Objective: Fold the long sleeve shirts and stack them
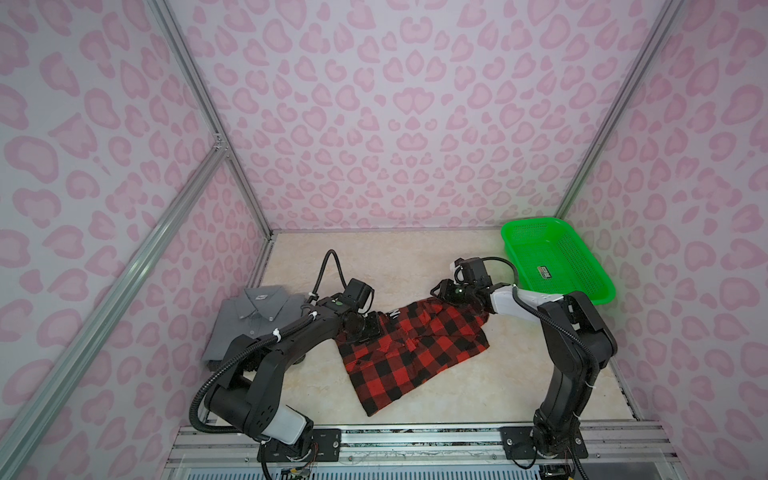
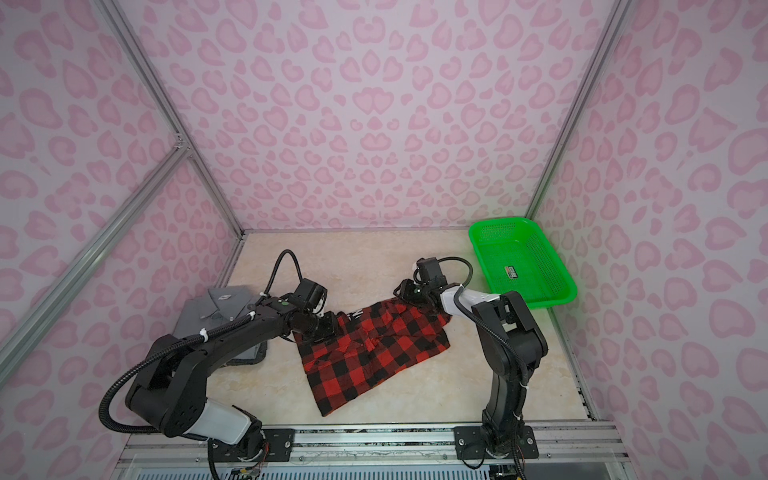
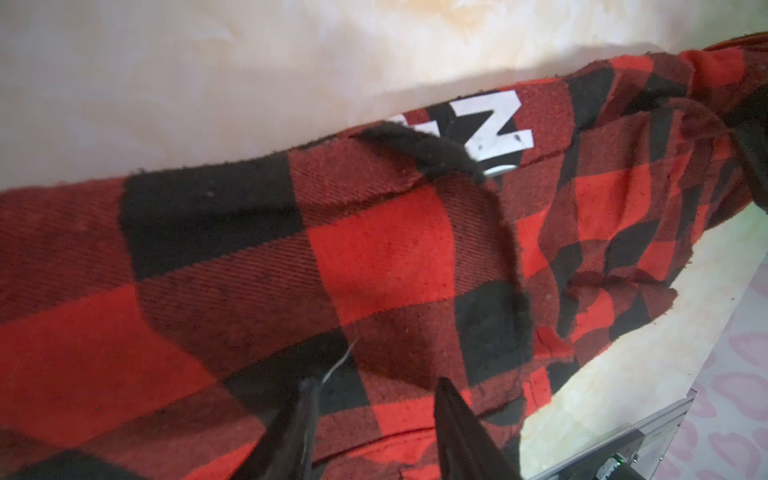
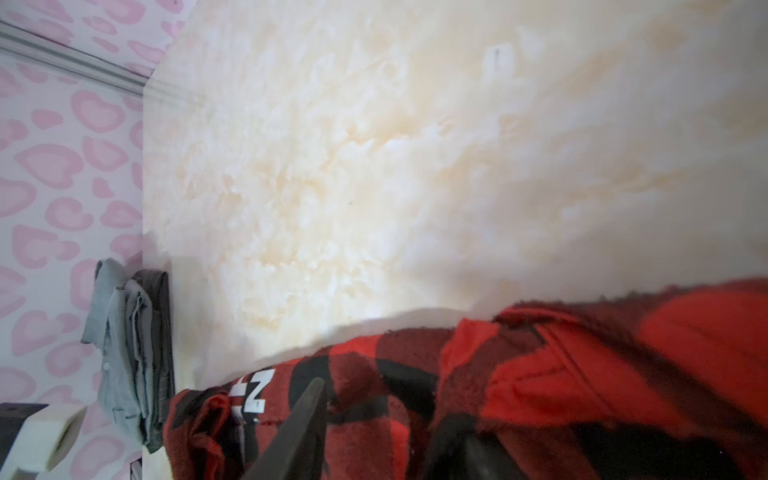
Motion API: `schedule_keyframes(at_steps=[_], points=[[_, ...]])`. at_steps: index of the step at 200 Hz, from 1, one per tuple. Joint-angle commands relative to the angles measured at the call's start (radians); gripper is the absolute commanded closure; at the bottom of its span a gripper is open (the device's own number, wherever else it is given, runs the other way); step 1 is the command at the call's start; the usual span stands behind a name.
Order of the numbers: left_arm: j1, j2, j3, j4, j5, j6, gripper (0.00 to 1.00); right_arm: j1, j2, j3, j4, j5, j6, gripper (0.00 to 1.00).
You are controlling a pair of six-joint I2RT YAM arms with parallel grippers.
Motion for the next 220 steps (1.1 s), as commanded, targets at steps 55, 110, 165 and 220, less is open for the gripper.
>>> schedule_keyframes(at_steps=[55, 110, 165, 220], points=[[-0.004, 0.013, -0.009, 0.010, -0.009, 0.006, 0.52, 0.128, -0.174, -0.029, -0.159, 0.334, 0.110, 0.81], [-0.008, 0.014, -0.006, 0.014, -0.005, 0.007, 0.52, -0.003, -0.156, -0.088, -0.169, 0.294, 0.091, 0.67], [-0.011, 0.004, -0.013, 0.012, -0.014, 0.006, 0.52, -0.024, -0.214, -0.112, -0.054, 0.163, 0.072, 0.66], [-0.019, 0.015, -0.003, 0.008, -0.012, 0.005, 0.52, 0.124, -0.037, 0.002, 0.074, 0.054, 0.135, 0.70]])
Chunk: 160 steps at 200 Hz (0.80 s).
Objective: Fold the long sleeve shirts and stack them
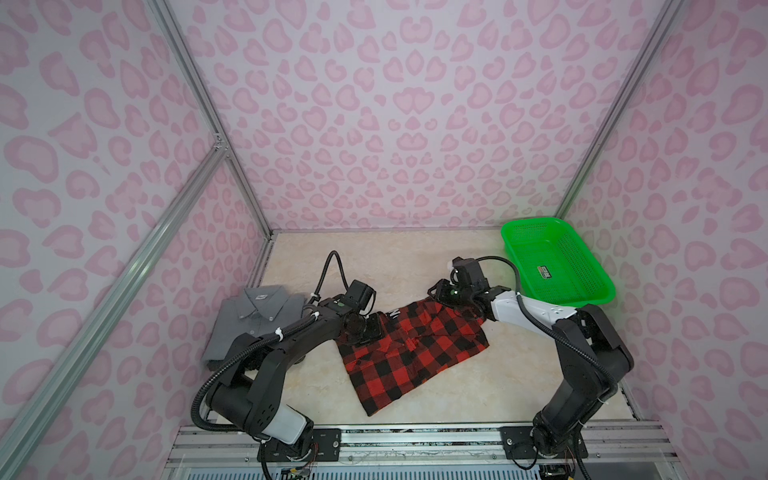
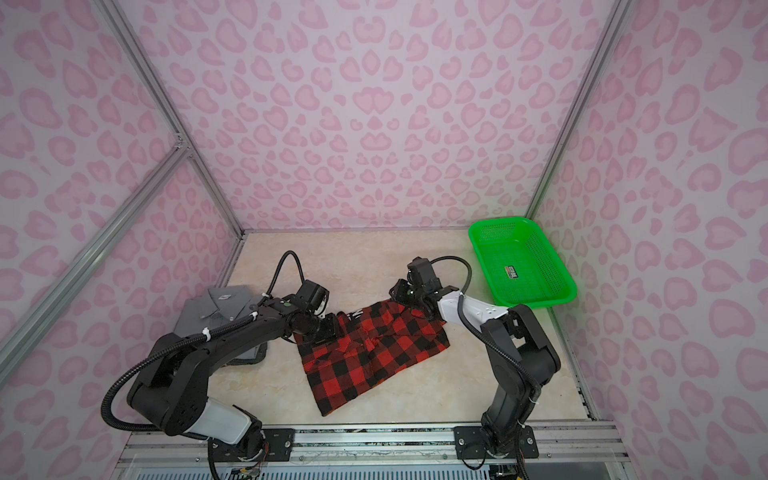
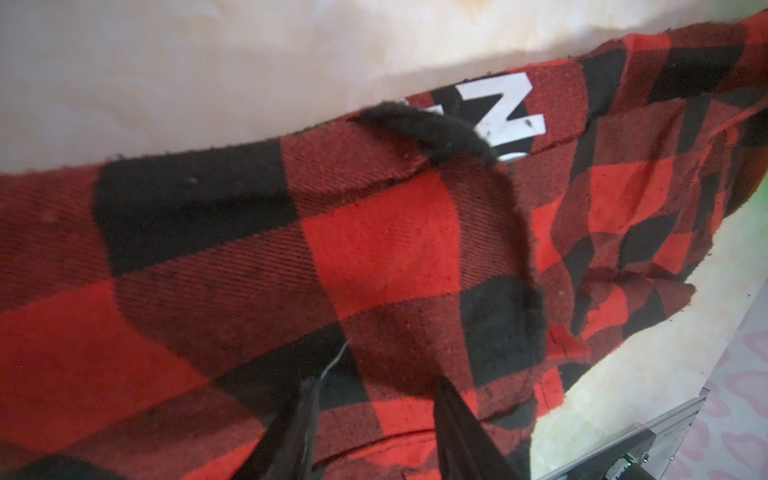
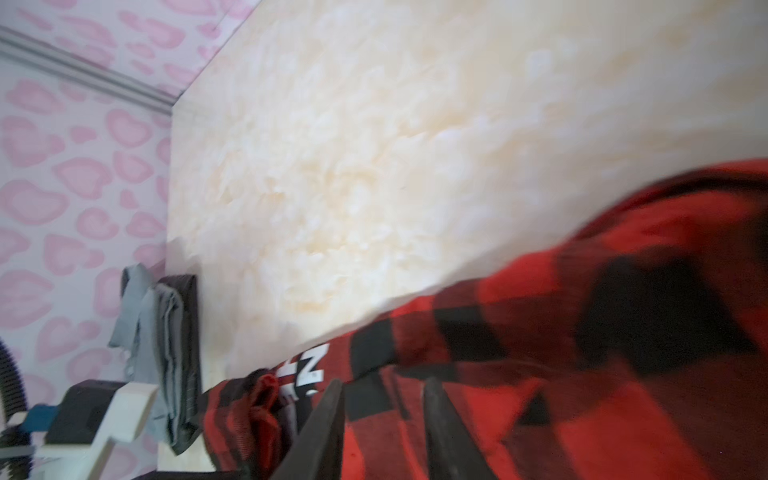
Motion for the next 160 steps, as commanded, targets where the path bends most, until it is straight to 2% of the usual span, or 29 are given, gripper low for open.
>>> schedule_keyframes(at_steps=[1, 19, 58, 91, 124, 160], points=[[-0.002, 0.007, 0.005, 0.006, -0.006, 0.004, 0.52, 0.013, 0.054, 0.010, 0.074, -0.027, 0.050, 0.70], [-0.002, -0.002, -0.008, 0.006, -0.009, 0.004, 0.52, -0.001, 0.085, 0.007, 0.000, 0.080, 0.027, 0.73], [-0.002, -0.010, -0.040, 0.012, -0.019, 0.014, 0.52, -0.078, 0.073, -0.141, 0.084, 0.091, 0.061, 0.75], [-0.002, -0.012, -0.023, -0.010, -0.020, 0.041, 0.52, -0.104, 0.054, -0.177, 0.053, 0.104, 0.035, 0.75], [-0.002, -0.072, 0.014, -0.049, -0.018, 0.096, 0.48, -0.121, -0.048, -0.254, 0.016, 0.134, 0.042, 0.74], [-0.002, -0.174, -0.008, -0.080, -0.035, 0.133, 0.38, -0.109, -0.207, -0.320, -0.068, 0.179, 0.029, 0.64]])
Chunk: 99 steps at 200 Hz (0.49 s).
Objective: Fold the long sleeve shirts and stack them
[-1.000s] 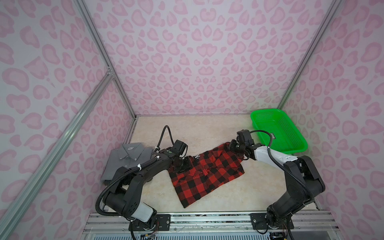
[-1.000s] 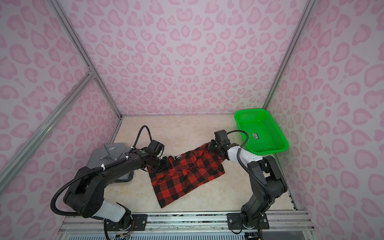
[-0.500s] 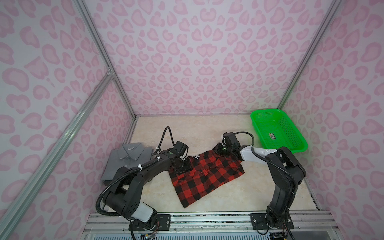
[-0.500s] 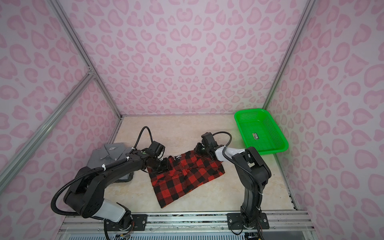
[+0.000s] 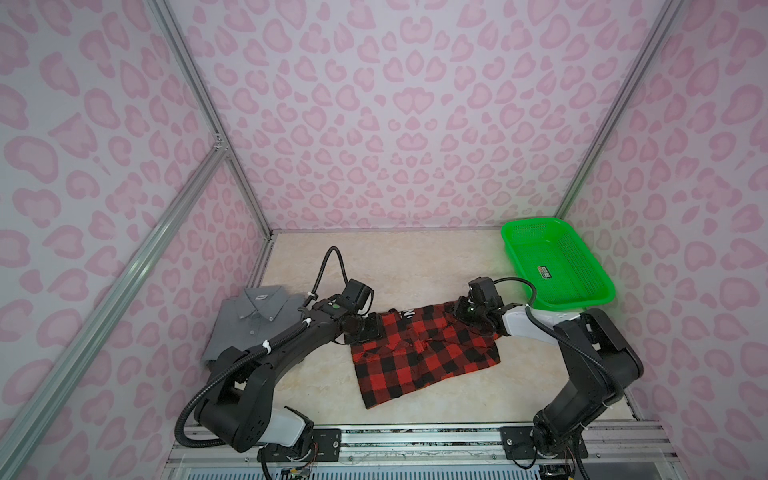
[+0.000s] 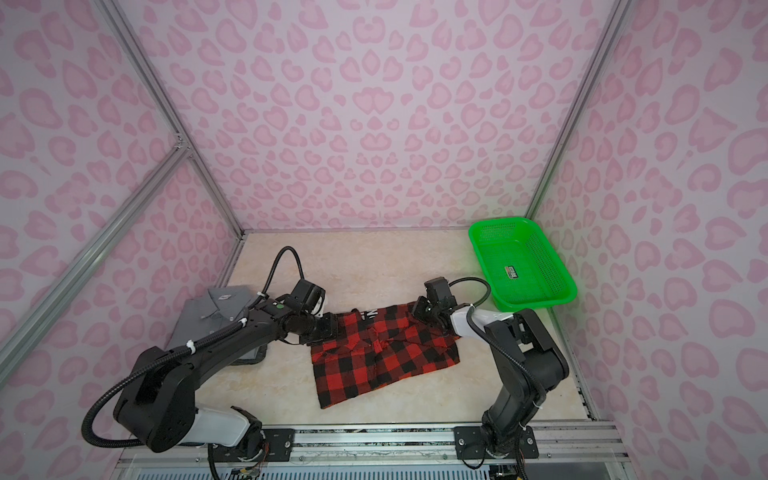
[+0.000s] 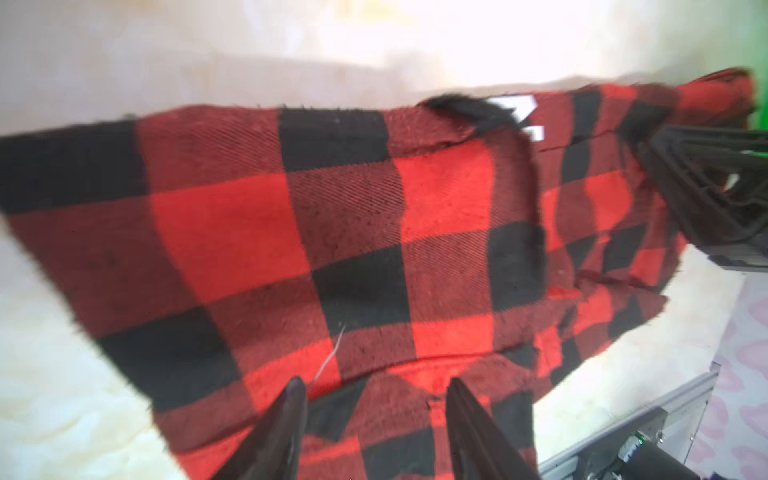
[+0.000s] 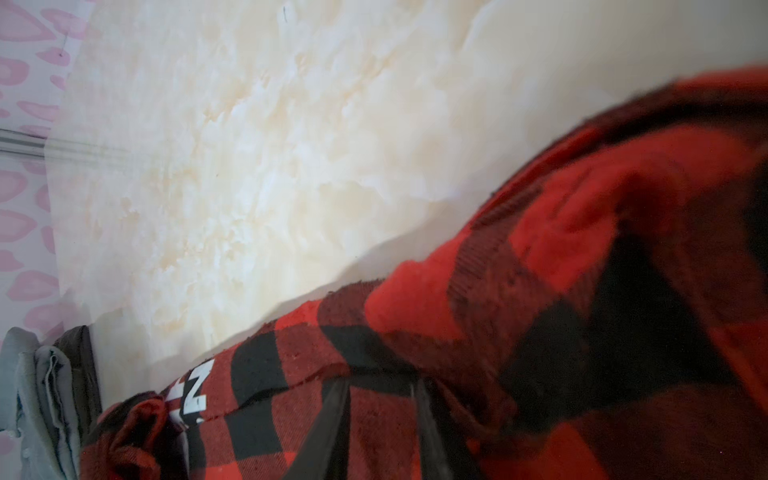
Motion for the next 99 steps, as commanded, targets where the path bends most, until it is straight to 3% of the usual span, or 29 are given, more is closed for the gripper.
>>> schedule_keyframes(at_steps=[1, 24, 59, 85, 90, 99], points=[[0.000, -0.055, -0.010, -0.041, -0.021, 0.045, 0.38, 0.011, -0.066, -0.029, -0.071, 0.045, -0.020, 0.64], [0.003, -0.103, -0.055, -0.054, -0.067, 0.050, 0.31, 0.052, -0.137, -0.018, -0.148, 0.062, -0.051, 0.57], [0.008, -0.175, -0.134, -0.050, -0.112, 0.017, 0.21, 0.214, -0.198, 0.076, -0.282, 0.147, -0.125, 0.47], [0.013, -0.228, -0.168, -0.054, -0.163, -0.018, 0.15, 0.291, -0.170, 0.124, -0.283, 0.107, -0.154, 0.43], [0.015, -0.238, -0.174, -0.056, -0.178, -0.028, 0.04, 0.301, -0.161, 0.129, -0.273, 0.093, -0.157, 0.43], [0.018, -0.255, -0.187, -0.055, -0.195, -0.038, 0.02, 0.315, -0.145, 0.133, -0.247, 0.059, -0.160, 0.43]])
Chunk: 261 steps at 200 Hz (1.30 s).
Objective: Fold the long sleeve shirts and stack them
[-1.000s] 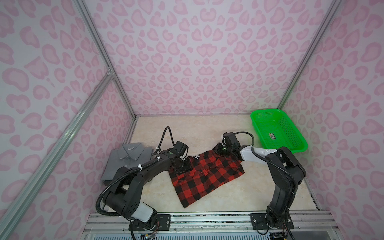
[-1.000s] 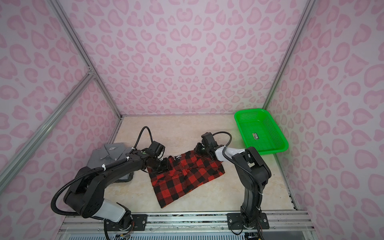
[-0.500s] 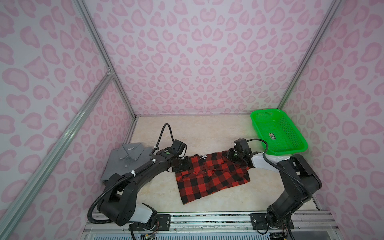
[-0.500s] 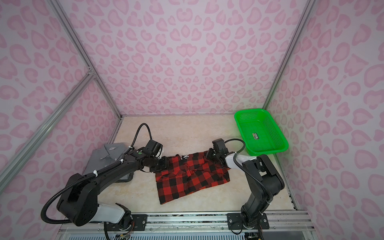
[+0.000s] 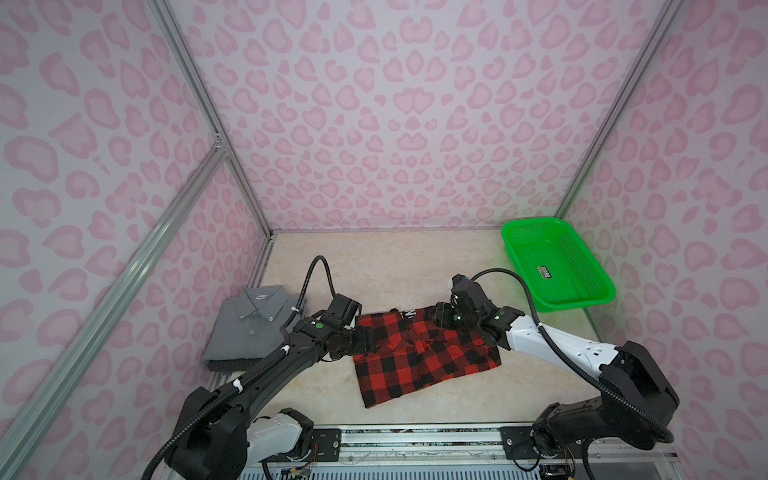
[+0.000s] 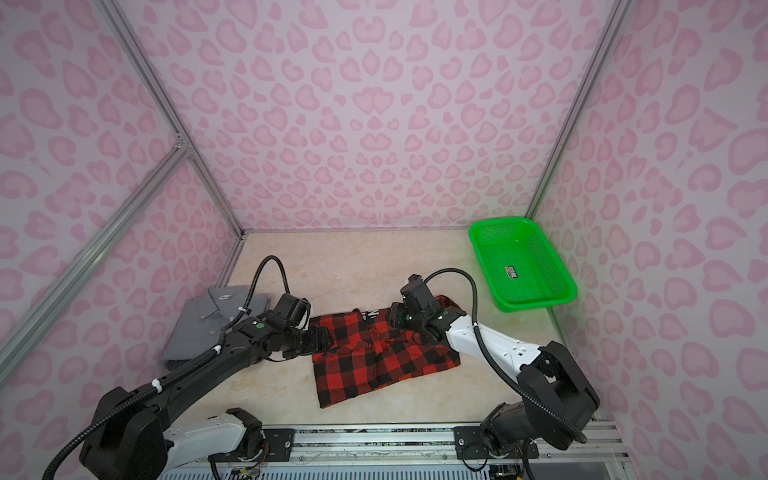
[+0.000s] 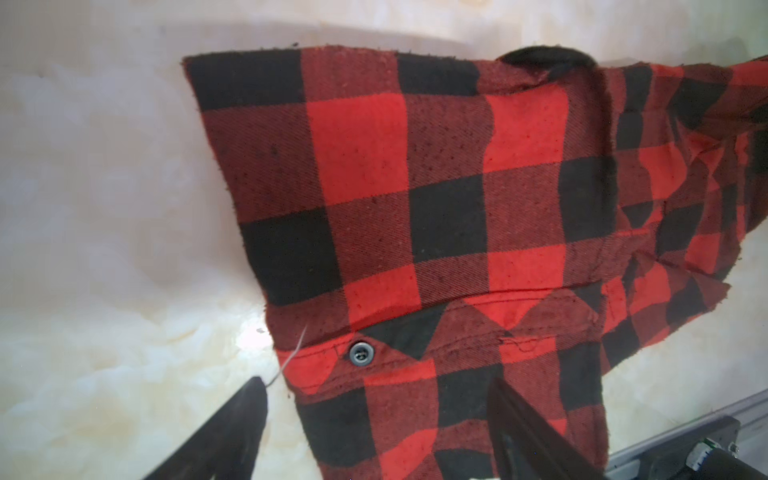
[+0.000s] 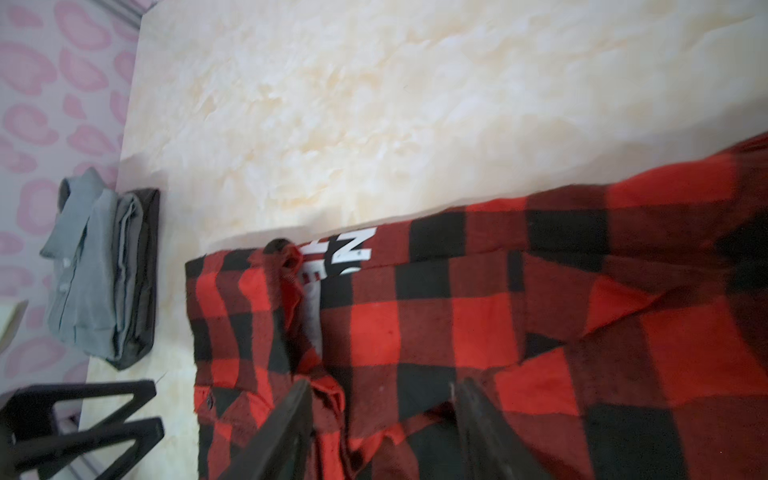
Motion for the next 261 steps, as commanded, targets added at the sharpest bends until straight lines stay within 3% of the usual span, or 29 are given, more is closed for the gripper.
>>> schedule_keyframes(at_steps=[1, 72, 140, 261], points=[[0.007, -0.039, -0.026, -0.006, -0.078, -0.048, 0.01, 0.030, 0.034, 0.016, -0.006, -0.042, -0.037, 0.43], [0.014, -0.097, -0.157, 0.057, -0.052, -0.093, 0.00, 0.066, 0.168, 0.060, 0.024, -0.116, -0.037, 0.44], [0.014, -0.143, -0.246, 0.165, -0.002, -0.139, 0.00, 0.064, 0.212, 0.057, 0.037, -0.119, -0.055, 0.46], [0.003, -0.058, -0.367, 0.362, 0.107, -0.207, 0.03, 0.044, 0.271, -0.013, 0.101, -0.119, -0.028, 0.49]])
